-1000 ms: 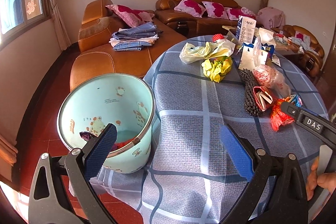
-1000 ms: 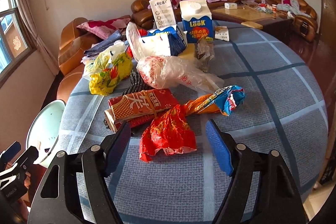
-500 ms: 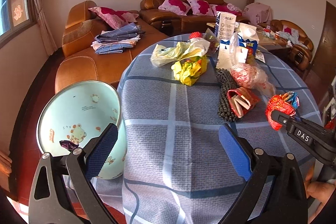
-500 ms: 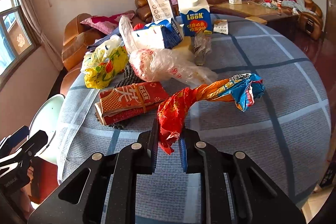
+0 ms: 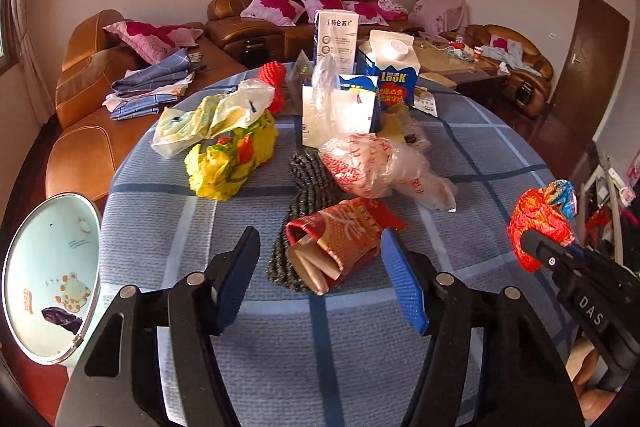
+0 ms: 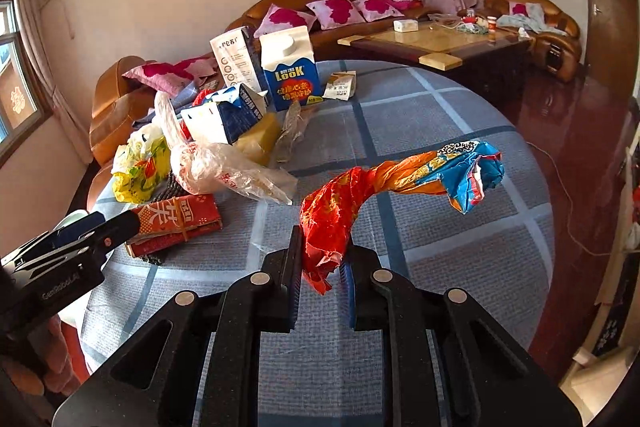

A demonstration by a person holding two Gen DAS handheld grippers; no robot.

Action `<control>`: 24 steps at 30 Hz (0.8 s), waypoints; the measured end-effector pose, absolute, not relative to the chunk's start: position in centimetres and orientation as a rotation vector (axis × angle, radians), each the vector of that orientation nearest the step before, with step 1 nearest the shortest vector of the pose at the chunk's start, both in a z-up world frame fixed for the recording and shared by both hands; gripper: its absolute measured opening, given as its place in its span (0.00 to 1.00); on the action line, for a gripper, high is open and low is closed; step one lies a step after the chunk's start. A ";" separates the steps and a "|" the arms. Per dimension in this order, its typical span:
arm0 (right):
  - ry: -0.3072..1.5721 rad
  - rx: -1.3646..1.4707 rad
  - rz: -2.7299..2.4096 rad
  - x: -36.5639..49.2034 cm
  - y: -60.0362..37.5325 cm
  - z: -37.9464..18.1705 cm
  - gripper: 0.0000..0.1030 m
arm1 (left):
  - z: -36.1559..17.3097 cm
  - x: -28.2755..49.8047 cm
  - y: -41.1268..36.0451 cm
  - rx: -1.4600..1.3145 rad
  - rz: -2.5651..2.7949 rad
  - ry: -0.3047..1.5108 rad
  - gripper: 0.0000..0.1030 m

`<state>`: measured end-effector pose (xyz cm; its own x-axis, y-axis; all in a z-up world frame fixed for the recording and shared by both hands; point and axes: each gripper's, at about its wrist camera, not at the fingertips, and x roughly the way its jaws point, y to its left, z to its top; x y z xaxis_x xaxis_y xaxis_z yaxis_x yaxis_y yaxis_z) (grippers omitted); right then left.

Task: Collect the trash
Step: 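Grasp the red paper package with the left tool while the right tool holds the snack wrapper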

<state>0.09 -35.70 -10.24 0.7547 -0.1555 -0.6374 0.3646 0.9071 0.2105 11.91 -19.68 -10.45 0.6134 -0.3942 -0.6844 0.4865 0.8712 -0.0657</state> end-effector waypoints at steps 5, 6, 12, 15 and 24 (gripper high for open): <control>0.648 0.363 -0.287 -0.5 -36.2 -10.1 0.17 | -12.5 13.5 -21.5 0.131 -0.505 0.841 0.53; 0.645 0.368 -0.284 -0.6 -36.2 -10.0 0.17 | -12.9 13.6 -21.6 0.136 -0.501 0.847 0.50; 0.620 0.377 -0.281 -1.1 -35.9 -9.5 0.18 | -12.6 12.8 -20.9 0.145 -0.528 0.800 0.36; 0.610 0.369 -0.281 -1.2 -35.4 -9.2 0.18 | -11.6 12.1 -20.1 0.124 -0.558 0.790 0.30; 0.594 0.351 -0.286 -1.6 -34.3 -8.5 0.18 | -10.7 9.1 -17.8 0.121 -0.591 0.765 0.26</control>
